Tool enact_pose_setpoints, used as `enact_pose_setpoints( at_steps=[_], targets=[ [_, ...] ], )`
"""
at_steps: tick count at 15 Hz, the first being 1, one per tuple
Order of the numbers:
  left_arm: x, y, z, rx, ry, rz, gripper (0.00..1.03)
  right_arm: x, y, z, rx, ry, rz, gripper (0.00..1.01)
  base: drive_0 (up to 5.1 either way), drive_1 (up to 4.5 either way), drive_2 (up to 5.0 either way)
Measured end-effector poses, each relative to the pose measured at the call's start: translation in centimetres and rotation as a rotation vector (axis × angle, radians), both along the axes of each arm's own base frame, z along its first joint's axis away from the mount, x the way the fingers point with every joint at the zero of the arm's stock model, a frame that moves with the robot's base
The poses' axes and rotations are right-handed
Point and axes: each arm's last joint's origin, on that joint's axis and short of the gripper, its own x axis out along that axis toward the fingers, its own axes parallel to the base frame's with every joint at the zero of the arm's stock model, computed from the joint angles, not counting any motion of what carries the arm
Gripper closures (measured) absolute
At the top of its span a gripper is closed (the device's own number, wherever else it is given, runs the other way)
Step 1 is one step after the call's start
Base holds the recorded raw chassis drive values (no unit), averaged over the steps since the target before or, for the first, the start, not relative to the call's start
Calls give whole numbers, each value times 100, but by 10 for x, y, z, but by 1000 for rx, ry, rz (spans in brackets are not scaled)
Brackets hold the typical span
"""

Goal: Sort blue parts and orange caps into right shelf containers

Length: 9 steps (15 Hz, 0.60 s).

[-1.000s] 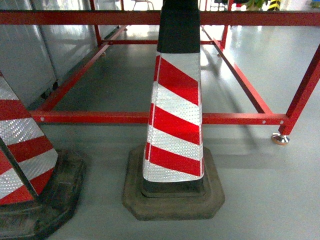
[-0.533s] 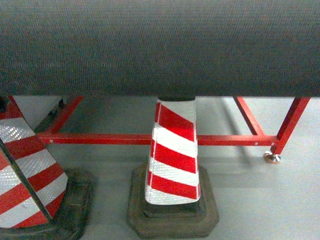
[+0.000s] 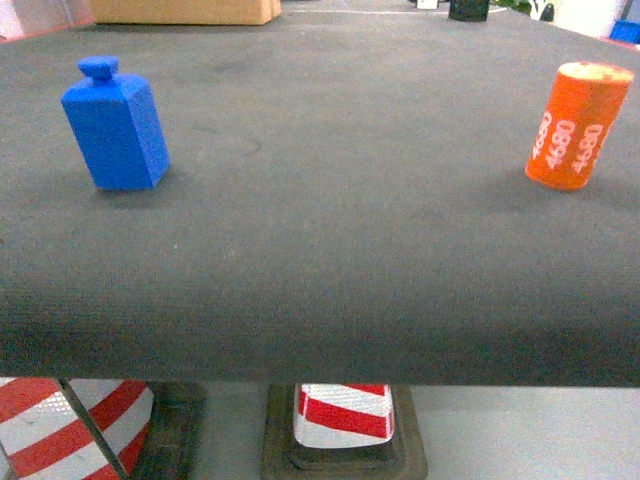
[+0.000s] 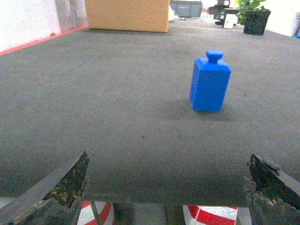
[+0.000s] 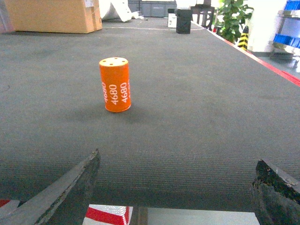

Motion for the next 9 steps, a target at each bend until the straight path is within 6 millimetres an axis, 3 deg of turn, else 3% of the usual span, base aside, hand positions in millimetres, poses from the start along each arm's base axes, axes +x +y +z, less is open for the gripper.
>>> enact_pose_setpoints(
  at_steps=[9],
  targets=[
    [0,0,0,1,3,-2,5,0,0,0,0,1,0,3,0,0,0]
  ],
)
